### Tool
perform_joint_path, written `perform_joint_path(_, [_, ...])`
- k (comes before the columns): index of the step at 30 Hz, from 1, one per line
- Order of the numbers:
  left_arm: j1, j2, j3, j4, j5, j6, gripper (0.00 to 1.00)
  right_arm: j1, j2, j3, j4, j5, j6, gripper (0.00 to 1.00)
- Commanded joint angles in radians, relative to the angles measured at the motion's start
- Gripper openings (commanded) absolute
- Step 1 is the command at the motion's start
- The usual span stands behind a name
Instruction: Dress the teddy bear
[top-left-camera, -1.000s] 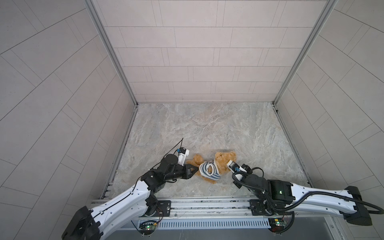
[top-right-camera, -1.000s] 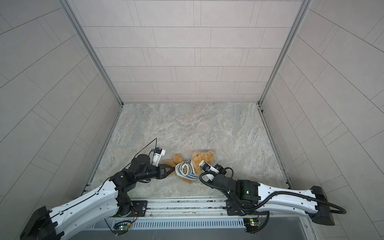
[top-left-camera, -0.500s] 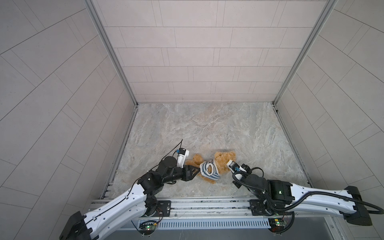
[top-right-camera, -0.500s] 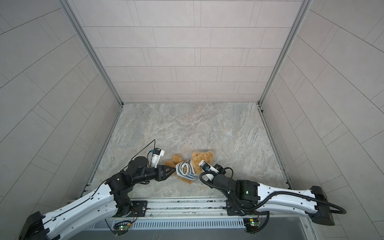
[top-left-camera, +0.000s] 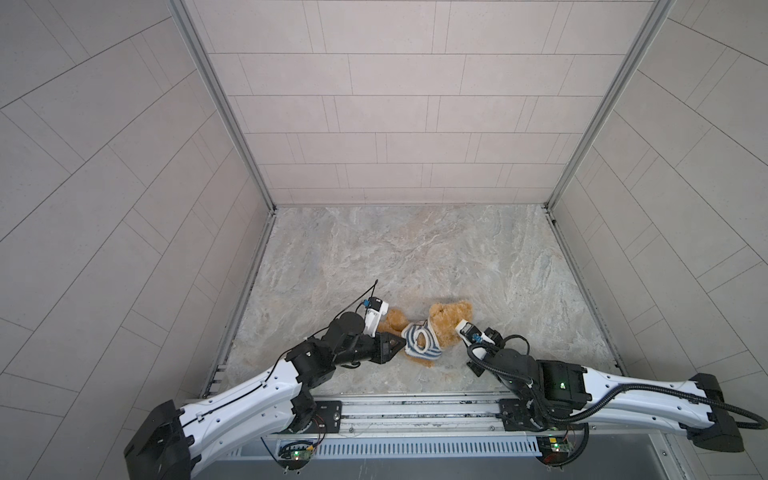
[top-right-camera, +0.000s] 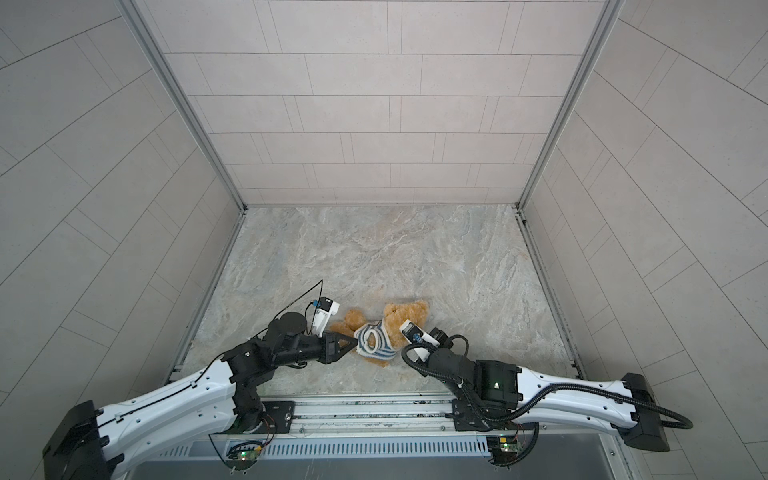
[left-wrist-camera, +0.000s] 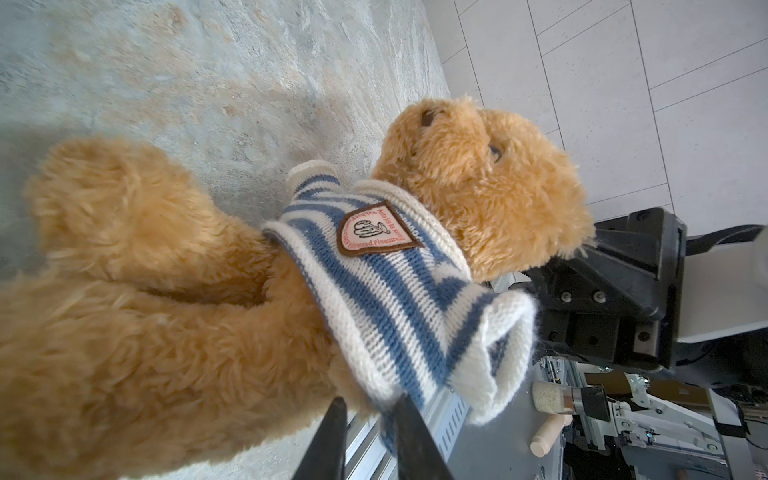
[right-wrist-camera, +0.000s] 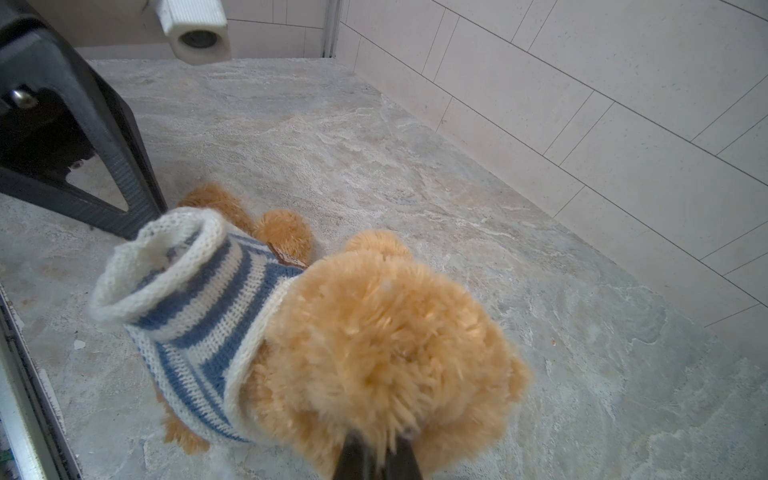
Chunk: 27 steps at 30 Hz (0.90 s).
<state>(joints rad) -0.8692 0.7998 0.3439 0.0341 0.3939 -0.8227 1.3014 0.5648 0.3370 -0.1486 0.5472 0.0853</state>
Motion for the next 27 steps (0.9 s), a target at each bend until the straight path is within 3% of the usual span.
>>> perform_joint_path(1, [-0.005,-0.005,0.029,0.018,-0.021,0.0,0.22,0.001,-0.018,-0.001,0.006,0.02,0.016,0.0])
perform_joint_path(5, [-0.016,-0.001,0.033,0.016,-0.016,-0.005,0.26,0.001,-0.019,-0.006,0.009,0.019,0.023,0.0])
perform_joint_path(9, [-0.066,-0.014,0.023,-0.004,-0.074,-0.031,0.42,-0.001,-0.017,-0.009,0.012,0.016,0.029,0.0])
perform_joint_path(18, [-0.13,-0.015,0.012,0.012,-0.154,-0.065,0.22,0.002,-0.017,-0.006,0.011,0.007,0.031,0.0])
perform_joint_path(27, [-0.129,0.0,0.018,-0.014,-0.162,-0.067,0.12,0.003,-0.029,-0.015,0.026,0.016,0.029,0.0])
